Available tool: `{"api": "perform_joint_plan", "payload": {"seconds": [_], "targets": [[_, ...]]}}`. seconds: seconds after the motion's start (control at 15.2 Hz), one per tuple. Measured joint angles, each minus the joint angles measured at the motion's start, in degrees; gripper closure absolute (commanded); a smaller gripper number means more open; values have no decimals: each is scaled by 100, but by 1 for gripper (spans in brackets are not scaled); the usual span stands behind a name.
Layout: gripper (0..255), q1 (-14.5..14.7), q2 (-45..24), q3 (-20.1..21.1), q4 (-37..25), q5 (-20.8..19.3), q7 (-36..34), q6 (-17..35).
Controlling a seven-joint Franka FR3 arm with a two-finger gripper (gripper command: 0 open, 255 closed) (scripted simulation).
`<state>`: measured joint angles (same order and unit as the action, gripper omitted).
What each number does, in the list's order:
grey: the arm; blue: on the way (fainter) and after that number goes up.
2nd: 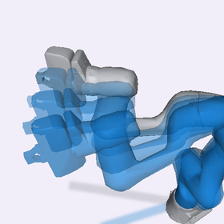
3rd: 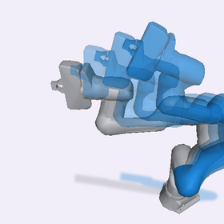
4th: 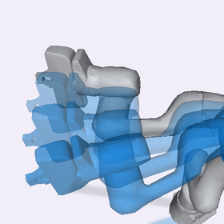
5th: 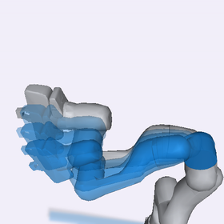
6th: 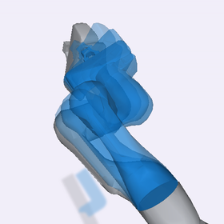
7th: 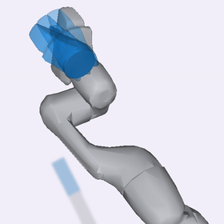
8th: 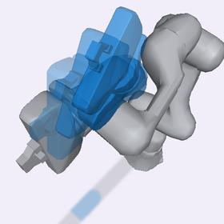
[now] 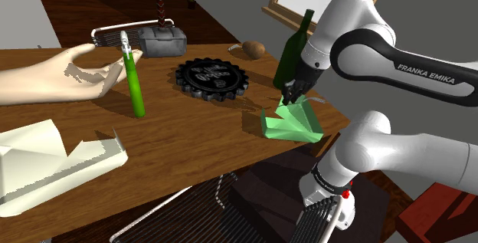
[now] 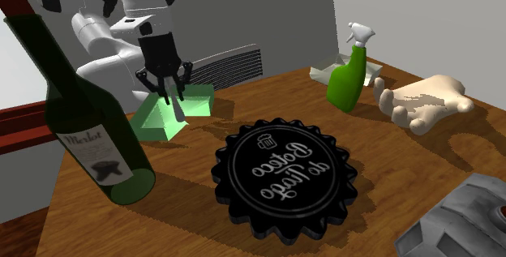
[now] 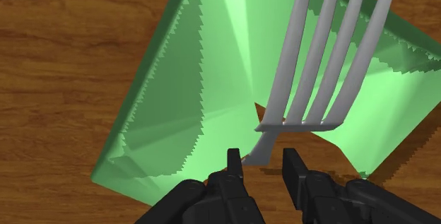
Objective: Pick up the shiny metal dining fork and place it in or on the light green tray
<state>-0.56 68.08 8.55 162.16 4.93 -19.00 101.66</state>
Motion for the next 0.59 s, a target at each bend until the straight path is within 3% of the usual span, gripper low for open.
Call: {"api": "perform_joint_plan", "payload": {"seconds": [0.26,0.33,0.59], "targets": [[255,0,1,1,16,4,0,12],[0,1,0,4,17,5,-2,13],[0,0,0,2,49,-7,2,-1]]}}
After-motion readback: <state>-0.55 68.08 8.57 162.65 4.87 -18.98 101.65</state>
